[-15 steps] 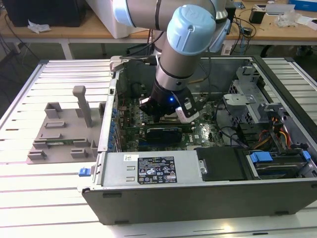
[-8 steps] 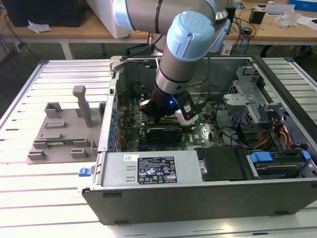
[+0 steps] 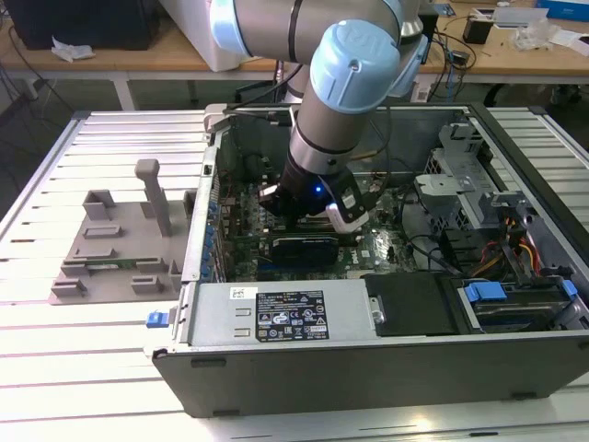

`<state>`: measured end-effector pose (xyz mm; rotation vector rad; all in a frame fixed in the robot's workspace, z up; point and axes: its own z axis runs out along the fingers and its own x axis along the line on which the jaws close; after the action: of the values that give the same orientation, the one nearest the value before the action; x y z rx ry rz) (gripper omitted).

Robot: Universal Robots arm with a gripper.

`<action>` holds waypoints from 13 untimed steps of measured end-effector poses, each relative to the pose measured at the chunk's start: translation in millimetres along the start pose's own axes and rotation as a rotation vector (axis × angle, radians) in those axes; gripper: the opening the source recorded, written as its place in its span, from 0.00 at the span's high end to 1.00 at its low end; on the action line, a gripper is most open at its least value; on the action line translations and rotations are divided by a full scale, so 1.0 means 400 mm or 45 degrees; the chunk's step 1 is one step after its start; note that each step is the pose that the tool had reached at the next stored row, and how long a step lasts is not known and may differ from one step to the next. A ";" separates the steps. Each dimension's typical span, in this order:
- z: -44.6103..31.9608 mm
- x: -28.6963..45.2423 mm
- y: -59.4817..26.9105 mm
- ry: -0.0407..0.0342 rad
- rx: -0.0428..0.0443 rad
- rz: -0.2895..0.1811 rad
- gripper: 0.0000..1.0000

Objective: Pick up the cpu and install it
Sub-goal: 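Install the second cpu locking lever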

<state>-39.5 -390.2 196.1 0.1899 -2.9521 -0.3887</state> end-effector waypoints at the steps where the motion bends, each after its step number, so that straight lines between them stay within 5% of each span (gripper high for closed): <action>1: 0.000 0.000 0.000 0.0001 0.000 0.000 0.89; 3: -0.016 0.002 0.004 0.0004 0.002 0.000 0.89; 6: -0.023 -0.005 0.025 0.0044 0.039 0.006 0.89; 8: -0.019 -0.017 0.044 0.0097 0.088 0.015 0.89; 13: -0.013 -0.040 0.079 0.0188 0.166 0.029 0.89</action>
<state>-26.1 -358.9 207.1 0.1742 -2.9635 -0.1909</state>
